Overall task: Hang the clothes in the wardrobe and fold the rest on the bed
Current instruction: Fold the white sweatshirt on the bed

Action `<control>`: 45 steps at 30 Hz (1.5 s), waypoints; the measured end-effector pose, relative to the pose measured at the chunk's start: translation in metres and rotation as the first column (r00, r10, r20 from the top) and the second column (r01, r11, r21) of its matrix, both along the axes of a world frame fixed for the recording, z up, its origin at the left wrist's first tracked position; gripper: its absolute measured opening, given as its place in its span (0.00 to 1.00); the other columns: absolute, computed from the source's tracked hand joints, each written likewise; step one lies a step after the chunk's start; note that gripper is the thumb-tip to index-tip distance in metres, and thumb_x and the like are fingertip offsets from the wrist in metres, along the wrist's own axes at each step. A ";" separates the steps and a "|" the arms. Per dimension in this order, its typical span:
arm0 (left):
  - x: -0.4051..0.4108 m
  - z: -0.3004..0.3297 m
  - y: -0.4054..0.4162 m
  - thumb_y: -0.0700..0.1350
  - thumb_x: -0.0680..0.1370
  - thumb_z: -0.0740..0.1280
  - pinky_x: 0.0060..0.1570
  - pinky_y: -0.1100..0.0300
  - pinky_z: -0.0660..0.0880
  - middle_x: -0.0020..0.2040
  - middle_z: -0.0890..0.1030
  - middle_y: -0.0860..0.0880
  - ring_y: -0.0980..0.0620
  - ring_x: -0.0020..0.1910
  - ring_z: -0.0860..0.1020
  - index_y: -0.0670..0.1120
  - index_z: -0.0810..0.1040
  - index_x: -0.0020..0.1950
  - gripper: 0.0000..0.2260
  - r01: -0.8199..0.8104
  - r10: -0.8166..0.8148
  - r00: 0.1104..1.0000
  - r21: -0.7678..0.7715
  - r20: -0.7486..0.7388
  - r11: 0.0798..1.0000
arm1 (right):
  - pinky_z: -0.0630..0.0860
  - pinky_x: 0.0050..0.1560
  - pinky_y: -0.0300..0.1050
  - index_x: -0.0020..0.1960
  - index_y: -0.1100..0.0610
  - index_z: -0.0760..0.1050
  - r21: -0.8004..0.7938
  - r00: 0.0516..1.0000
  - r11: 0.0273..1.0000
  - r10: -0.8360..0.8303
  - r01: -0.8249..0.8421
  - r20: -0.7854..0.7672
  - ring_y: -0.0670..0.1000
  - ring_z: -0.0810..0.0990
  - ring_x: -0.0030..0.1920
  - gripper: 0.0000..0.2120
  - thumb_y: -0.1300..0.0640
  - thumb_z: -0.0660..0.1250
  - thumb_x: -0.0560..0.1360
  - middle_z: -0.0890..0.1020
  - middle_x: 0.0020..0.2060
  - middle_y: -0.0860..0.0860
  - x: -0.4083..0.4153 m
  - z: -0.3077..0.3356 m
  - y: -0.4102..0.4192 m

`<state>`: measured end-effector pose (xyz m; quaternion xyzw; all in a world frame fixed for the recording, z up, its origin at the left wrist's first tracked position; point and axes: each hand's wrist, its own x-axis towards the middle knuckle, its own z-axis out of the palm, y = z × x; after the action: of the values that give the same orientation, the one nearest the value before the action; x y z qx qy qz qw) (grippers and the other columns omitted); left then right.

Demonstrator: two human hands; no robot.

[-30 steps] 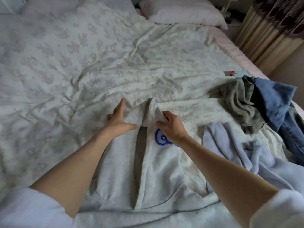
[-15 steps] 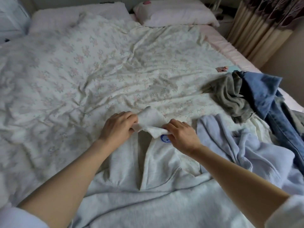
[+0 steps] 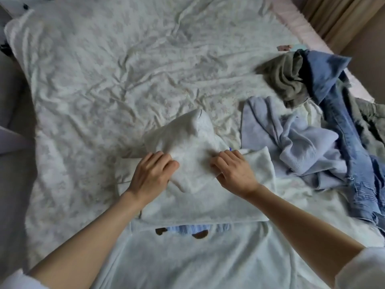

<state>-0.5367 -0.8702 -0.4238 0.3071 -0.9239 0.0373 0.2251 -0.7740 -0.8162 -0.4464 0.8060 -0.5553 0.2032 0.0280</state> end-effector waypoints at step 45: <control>0.001 -0.104 0.135 0.47 0.75 0.64 0.68 0.37 0.60 0.66 0.74 0.39 0.37 0.68 0.69 0.44 0.76 0.65 0.19 -0.474 0.357 0.875 0.424 0.328 0.772 | 0.50 0.72 0.66 0.76 0.59 0.56 0.604 0.977 0.774 -0.208 0.191 -0.042 0.58 0.51 0.76 0.28 0.49 0.55 0.80 0.56 0.76 0.55 0.097 -0.072 0.105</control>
<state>-0.5355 -0.7348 -0.5278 0.5452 -0.8302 -0.1149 0.0176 -0.6769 -0.7117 -0.5184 0.7064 -0.6734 0.0224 -0.2169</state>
